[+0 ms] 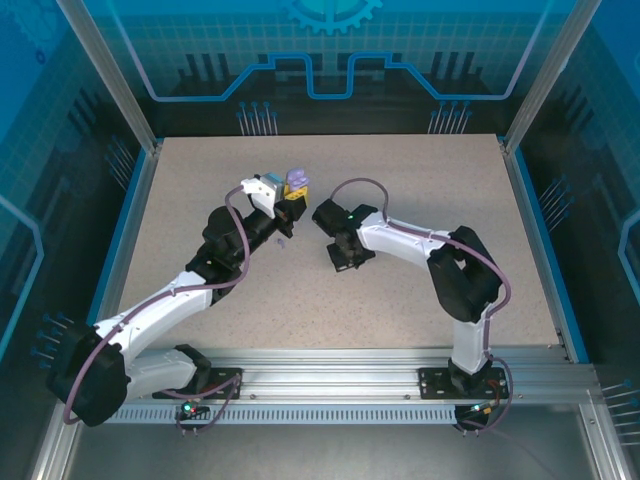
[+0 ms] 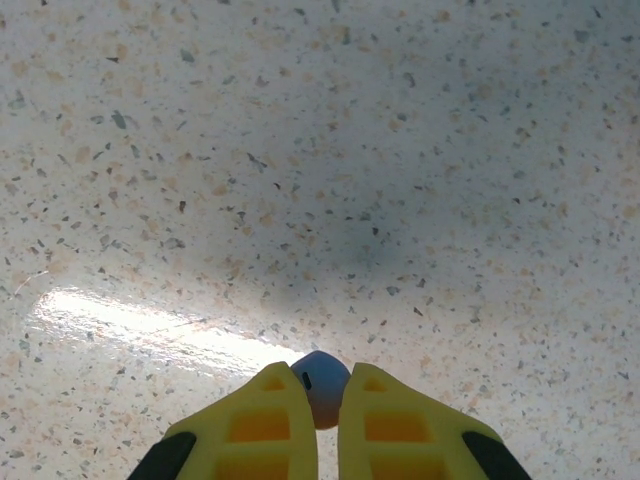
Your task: Insert the wireless bluetooth earbuds into the charging case
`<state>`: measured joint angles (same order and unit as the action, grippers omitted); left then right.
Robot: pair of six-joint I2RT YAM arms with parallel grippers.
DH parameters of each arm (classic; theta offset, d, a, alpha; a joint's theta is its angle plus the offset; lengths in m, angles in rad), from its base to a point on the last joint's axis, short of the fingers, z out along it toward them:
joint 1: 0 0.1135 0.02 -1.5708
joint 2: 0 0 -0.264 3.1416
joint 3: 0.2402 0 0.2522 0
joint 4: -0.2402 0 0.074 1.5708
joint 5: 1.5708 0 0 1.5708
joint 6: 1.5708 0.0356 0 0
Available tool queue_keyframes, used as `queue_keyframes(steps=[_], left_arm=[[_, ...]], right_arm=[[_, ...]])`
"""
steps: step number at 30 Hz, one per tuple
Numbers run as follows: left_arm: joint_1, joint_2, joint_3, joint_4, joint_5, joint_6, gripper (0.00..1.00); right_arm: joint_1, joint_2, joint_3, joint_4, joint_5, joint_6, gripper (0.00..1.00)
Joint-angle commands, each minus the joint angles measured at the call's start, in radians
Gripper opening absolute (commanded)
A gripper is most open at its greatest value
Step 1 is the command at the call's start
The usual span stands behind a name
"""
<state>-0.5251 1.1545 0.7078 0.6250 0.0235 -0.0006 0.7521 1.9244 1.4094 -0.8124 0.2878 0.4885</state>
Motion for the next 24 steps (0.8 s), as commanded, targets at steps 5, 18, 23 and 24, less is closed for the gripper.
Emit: queue_keyframes(steps=[5, 18, 23, 24], left_arm=[[0.010, -0.016, -0.001, 0.015, 0.027, -0.010, 0.00], [0.010, -0.006, 0.004, 0.024, 0.033, -0.018, 0.00], [0.011, -0.004, 0.006, 0.030, 0.036, -0.016, 0.00], [0.010, -0.004, 0.006, 0.031, 0.036, -0.016, 0.00]], right_arm=[[0.019, 0.076, 0.039, -0.093, -0.013, -0.138, 0.09], [0.019, 0.116, 0.075, -0.119, -0.104, -0.100, 0.35], [-0.015, 0.038, 0.071, -0.122, -0.164, 0.078, 0.43], [-0.026, 0.020, 0.058, -0.114, -0.175, 0.134, 0.44]])
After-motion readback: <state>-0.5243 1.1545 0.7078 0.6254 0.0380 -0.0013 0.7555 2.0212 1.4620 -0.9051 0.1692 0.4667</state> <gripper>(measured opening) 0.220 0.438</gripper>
